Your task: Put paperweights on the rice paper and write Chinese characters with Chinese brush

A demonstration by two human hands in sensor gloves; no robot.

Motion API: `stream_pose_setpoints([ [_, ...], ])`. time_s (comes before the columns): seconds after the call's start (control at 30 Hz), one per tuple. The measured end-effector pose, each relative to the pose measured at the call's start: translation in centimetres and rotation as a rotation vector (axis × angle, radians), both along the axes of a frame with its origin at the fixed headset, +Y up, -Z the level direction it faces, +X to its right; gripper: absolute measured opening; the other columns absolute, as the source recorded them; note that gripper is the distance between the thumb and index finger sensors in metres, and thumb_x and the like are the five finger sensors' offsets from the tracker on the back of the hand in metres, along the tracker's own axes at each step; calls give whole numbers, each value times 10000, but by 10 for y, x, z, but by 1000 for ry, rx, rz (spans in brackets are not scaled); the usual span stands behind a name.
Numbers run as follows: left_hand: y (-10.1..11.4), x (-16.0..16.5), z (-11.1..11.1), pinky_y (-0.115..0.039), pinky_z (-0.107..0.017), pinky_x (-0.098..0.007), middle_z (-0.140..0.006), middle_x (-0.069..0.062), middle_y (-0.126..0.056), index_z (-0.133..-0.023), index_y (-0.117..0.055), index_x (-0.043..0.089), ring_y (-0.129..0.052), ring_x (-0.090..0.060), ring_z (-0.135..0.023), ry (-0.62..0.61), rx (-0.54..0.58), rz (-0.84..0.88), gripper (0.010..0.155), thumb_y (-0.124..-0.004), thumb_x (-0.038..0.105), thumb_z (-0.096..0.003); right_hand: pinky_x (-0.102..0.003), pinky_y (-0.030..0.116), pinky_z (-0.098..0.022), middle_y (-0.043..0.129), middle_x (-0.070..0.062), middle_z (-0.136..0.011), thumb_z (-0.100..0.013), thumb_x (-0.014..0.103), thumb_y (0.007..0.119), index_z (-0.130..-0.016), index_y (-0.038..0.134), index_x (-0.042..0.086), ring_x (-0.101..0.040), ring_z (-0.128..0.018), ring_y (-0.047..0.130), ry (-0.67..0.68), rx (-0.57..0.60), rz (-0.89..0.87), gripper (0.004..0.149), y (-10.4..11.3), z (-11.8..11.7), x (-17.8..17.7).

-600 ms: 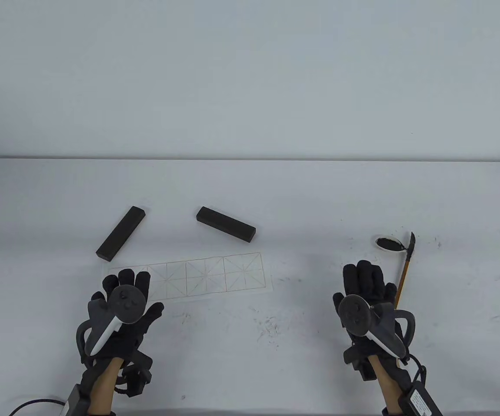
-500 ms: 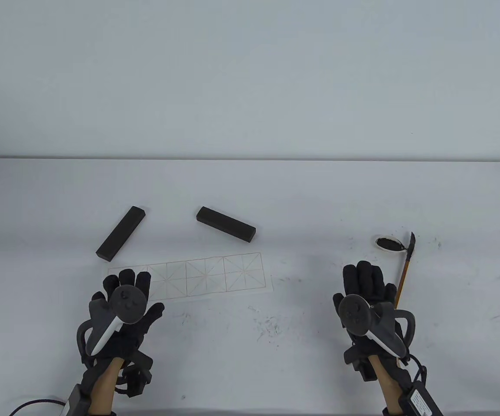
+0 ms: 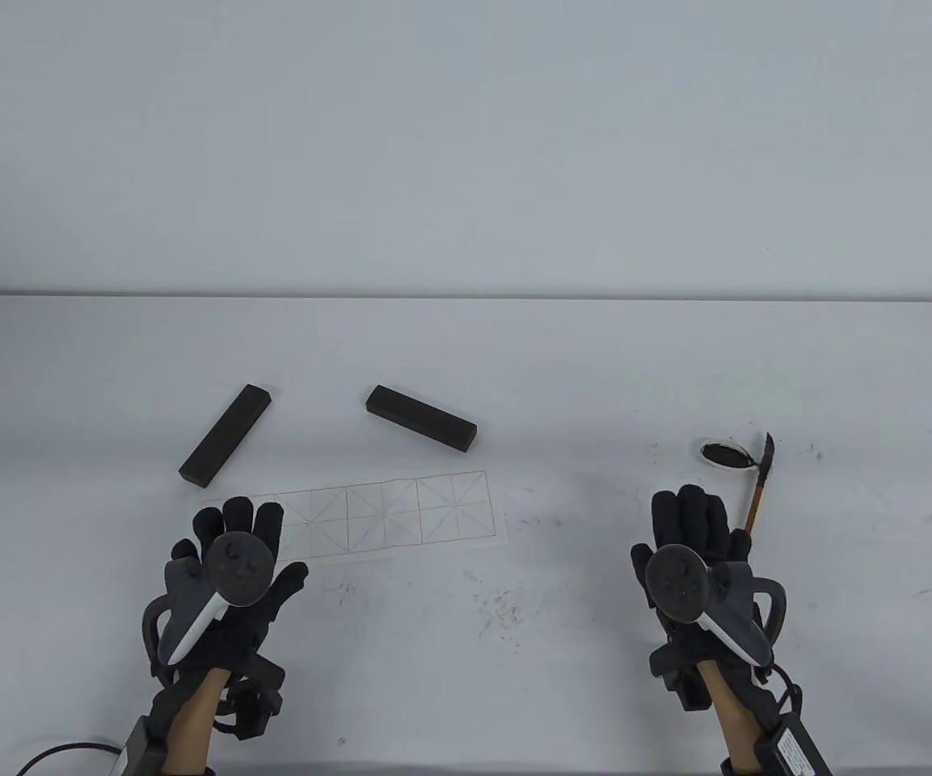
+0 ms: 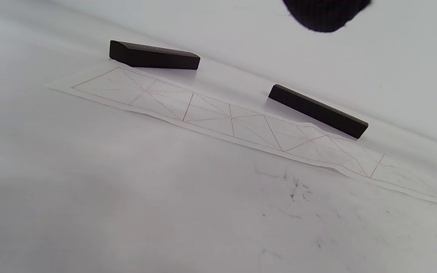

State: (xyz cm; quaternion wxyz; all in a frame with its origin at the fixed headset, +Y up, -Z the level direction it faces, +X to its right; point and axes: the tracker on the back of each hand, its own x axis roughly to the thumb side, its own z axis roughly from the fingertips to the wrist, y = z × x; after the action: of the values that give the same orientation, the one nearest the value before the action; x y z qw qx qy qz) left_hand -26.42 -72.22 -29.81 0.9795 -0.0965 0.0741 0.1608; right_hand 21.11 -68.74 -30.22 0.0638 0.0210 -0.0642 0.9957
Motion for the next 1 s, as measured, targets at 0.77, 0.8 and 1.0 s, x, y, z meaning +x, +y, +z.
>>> stream_pose_setpoints([
  [0.77,-2,-3,0,9,-799,-562,-1247,19,24,-1177,-97,395,70,-336,-1147,15,-12,18,813,-555,566,-527,-763,376,-649,248,-277,-1144,-583,366,633,-1120,363,54,-519,-1037,311,0,-20,-6,677,1,1,4],
  [0.8,-1,-3,0,6,-799,-563,-1247,16,24,-1177,-98,394,68,-341,-1146,13,-12,20,814,-555,566,-526,-764,376,-648,250,-276,-1144,-583,366,633,-1121,361,54,-518,-1038,314,0,-20,-6,678,0,1,4],
  [1.0,2,-5,-1,5,-799,-564,-1247,8,23,-1179,-98,389,64,-343,-1147,15,6,46,815,-555,566,-527,-763,376,-648,252,-276,-1144,-584,364,633,-1120,365,54,-520,-1037,310,4,-25,-14,675,-1,1,4],
])
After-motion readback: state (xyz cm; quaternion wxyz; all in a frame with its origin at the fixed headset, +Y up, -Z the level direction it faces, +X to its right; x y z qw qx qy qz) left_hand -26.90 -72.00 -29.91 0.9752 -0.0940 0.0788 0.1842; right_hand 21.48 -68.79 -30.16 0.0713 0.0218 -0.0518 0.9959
